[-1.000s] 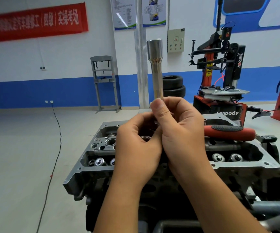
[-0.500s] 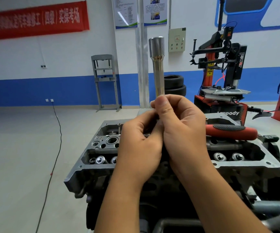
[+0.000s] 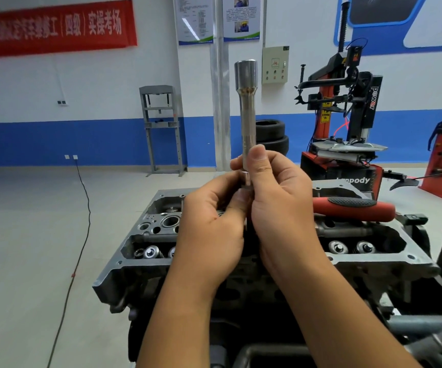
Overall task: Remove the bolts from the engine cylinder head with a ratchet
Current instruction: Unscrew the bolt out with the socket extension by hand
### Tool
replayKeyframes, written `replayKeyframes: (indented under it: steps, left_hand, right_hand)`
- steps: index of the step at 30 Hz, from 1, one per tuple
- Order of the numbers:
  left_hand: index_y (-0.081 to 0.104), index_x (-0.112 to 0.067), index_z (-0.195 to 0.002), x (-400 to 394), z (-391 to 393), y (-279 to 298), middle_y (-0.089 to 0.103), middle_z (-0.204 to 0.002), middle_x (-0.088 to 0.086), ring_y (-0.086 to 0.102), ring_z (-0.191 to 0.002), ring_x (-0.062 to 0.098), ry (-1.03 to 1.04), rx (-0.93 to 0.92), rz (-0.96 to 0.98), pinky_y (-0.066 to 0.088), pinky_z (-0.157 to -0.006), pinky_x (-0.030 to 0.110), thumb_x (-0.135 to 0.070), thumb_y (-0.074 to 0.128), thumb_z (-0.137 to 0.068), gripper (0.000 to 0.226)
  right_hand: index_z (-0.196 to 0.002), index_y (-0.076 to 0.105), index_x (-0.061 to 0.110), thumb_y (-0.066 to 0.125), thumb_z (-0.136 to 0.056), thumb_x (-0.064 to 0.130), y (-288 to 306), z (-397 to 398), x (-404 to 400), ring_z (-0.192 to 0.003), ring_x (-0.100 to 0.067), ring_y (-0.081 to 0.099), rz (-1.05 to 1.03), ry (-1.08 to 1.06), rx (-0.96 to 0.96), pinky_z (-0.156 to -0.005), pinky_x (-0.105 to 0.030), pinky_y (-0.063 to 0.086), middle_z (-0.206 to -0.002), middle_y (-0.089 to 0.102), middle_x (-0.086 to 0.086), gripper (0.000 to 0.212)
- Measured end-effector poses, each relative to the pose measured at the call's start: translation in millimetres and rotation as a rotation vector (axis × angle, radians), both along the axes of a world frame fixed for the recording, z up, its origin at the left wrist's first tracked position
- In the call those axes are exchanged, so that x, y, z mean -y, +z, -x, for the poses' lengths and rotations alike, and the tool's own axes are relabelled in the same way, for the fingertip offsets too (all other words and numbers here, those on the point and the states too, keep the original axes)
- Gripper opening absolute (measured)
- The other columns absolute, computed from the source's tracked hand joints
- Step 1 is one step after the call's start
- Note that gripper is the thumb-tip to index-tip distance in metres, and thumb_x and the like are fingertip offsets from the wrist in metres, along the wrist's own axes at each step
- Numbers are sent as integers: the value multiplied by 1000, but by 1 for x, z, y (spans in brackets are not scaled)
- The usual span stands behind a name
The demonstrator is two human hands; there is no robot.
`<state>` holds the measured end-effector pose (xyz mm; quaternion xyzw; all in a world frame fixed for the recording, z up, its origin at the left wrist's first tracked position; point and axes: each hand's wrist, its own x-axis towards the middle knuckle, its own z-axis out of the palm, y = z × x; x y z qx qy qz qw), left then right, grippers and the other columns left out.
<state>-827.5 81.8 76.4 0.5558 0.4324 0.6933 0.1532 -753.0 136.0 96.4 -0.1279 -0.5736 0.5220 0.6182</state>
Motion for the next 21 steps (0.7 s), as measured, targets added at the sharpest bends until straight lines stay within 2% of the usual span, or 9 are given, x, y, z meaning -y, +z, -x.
replayKeyframes:
  steps: [3,6,9,12,14,16,18,21]
  left_hand:
    - [76,-28,-105,-1,1,1,81,-102,-10,75,-101,7,31,54,-13,59,-85,21,-6,66,-100,25]
    - [77,-26,-96,-3,1,0,81,-92,-5,77,-88,16,90,105,-16,61,-76,27,-7,79,-90,21]
    - [78,-25,-98,-4,0,0,81,-93,-4,77,-90,22,113,85,-3,64,-83,40,-8,80,-89,19]
    - [77,-27,-106,0,-1,3,80,-104,-4,76,-102,13,-32,19,31,62,-92,33,-10,64,-102,22]
    - [77,-28,-107,3,-1,4,80,-107,-2,75,-107,15,-108,34,60,60,-96,35,-11,56,-107,27]
    - [77,-28,-104,2,-1,4,80,-104,-4,76,-103,13,-71,48,49,61,-93,32,-9,58,-105,26]
    - [76,-28,-99,0,-1,3,81,-97,-6,77,-94,13,30,63,17,63,-82,29,-8,70,-97,21]
    - [76,-26,-92,-5,-2,0,80,-87,-5,76,-81,15,175,73,-7,63,-76,37,-6,81,-86,21]
  right_hand:
    - [-84,74,10,58,-97,47,0,1,0,-81,-23,69,61,60,-22,-89,-57,60,-80,71,-7,42]
    - [-89,71,10,72,-82,52,1,-1,1,-84,-30,70,89,92,-44,-87,-67,57,-88,73,-10,42]
    - [-88,69,15,77,-75,50,-1,-2,1,-82,-27,71,52,53,-47,-84,-62,61,-88,74,-7,39]
    - [-87,71,12,68,-82,54,-1,-2,0,-81,-21,70,28,34,-29,-83,-48,63,-81,71,-3,42]
    - [-84,74,12,60,-84,58,0,-1,1,-82,-25,70,44,46,-14,-87,-56,61,-78,70,-5,48]
    - [-82,75,14,60,-82,58,1,-1,2,-83,-28,69,68,64,-25,-91,-64,57,-78,70,-7,47]
    - [-84,73,13,67,-79,55,1,-1,3,-82,-27,68,84,87,-56,-90,-66,57,-81,71,-7,43]
    - [-91,69,9,74,-76,51,-1,-3,2,-79,-25,69,58,73,-48,-83,-63,61,-84,71,-5,45]
